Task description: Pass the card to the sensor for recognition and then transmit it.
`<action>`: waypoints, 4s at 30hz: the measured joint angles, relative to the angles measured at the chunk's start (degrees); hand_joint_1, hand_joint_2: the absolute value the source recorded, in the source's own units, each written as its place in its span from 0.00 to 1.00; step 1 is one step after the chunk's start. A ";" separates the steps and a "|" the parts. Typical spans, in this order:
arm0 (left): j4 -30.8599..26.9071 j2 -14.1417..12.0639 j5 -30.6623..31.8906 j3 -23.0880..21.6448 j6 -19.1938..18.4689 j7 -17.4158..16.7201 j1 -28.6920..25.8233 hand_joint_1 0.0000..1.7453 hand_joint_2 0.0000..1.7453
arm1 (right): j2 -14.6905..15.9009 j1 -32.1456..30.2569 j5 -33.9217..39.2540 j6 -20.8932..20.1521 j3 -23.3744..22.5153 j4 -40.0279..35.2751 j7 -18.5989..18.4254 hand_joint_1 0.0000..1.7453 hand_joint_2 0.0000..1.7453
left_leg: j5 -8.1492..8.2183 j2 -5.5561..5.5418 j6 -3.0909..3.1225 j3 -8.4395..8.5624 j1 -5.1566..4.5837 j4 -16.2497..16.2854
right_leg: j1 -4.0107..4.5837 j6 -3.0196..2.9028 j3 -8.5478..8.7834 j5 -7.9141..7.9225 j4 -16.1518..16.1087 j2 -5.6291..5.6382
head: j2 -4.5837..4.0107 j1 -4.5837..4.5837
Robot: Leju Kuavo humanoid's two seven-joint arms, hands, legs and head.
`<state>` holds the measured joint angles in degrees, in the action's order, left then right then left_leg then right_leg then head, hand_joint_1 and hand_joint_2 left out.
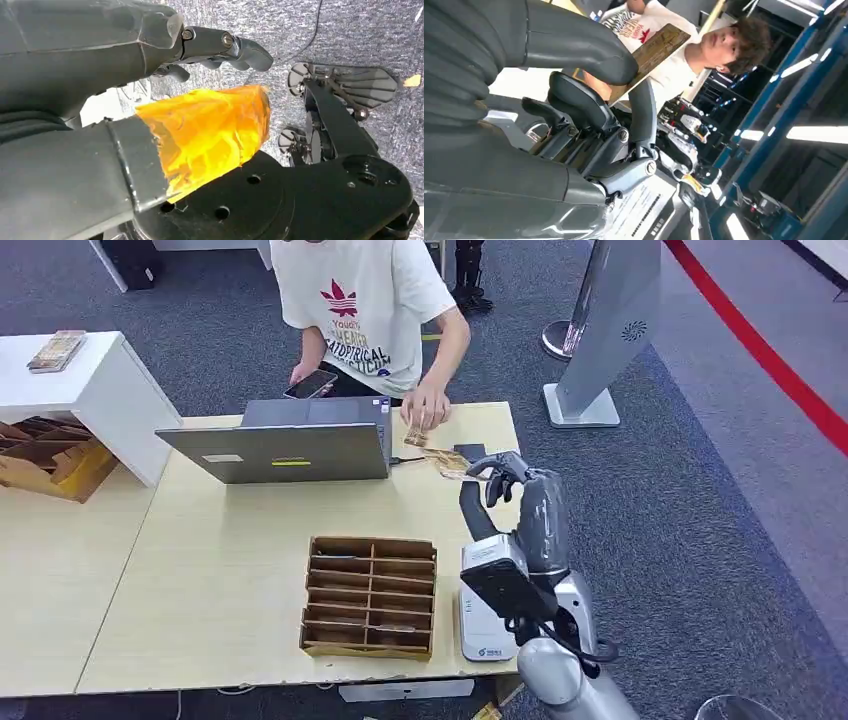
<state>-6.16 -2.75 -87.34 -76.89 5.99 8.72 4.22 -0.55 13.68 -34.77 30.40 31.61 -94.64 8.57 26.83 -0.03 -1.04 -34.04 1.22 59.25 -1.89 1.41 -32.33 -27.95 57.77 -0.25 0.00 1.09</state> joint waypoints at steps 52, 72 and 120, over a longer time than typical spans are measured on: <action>-0.02 -0.02 1.20 0.15 0.74 -1.92 1.37 0.00 0.00 | -6.21 14.87 -0.26 -5.51 2.36 14.34 -2.97 1.00 1.00 | -0.08 0.01 0.05 -0.01 0.01 0.00 | 0.01 -0.04 0.01 0.04 0.03 -0.01 | 0.00 0.00; -0.20 -0.22 3.63 -2.99 0.30 -3.26 3.30 0.00 0.00 | -11.10 25.79 -10.45 -7.08 8.15 39.51 -6.31 0.00 0.00 | -0.08 -0.02 0.05 -0.01 0.00 0.00 | 0.01 -0.04 0.00 0.05 0.03 -0.01 | 0.00 0.00; -0.20 -1.11 0.33 -2.93 -0.13 -0.07 0.86 0.00 0.00 | 0.59 0.00 74.99 -68.62 14.90 14.07 4.24 0.00 0.00 | -0.01 0.01 0.02 -0.04 0.01 0.00 | 0.01 -0.01 -0.05 -0.01 -0.01 0.01 | 0.00 0.00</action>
<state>-6.36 -3.87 -87.01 -79.82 5.86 8.66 5.08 0.04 13.68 40.21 -38.22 46.51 -80.56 12.81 26.82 -0.02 -1.02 -34.08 1.23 59.25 -1.88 1.40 -32.38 -27.96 57.76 -0.24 0.00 1.09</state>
